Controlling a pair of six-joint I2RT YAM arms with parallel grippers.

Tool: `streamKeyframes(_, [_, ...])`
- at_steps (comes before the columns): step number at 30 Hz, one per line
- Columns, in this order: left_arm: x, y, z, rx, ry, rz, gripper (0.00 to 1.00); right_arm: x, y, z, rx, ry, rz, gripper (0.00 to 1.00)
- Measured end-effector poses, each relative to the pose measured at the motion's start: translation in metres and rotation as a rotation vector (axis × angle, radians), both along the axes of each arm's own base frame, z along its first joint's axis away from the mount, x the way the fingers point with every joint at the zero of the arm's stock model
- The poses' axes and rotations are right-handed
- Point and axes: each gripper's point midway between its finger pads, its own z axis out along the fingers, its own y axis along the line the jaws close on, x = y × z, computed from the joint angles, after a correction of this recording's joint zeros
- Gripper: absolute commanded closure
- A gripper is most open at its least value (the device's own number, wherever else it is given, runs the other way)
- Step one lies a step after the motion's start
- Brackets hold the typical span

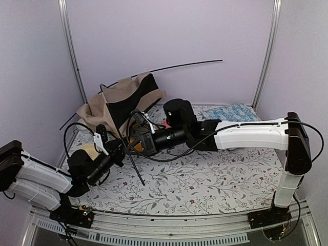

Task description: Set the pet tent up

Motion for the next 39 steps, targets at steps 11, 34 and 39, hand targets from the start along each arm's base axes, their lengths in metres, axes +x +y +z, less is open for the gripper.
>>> streamKeyframes(11, [-0.042, -0.017, -0.007, 0.085, 0.097, -0.155, 1.0, 0.016, 0.009, 0.021, 0.084, -0.026, -0.005, 1.0])
streamKeyframes(34, [-0.09, -0.056, -0.035, 0.158, 0.229, -0.339, 1.0, 0.064, 0.024, 0.029, 0.166, -0.124, -0.056, 1.0])
streamKeyframes(39, [-0.094, -0.059, -0.037, 0.17, 0.247, -0.358, 1.0, 0.069, 0.03, 0.027, 0.183, -0.135, -0.05, 1.0])
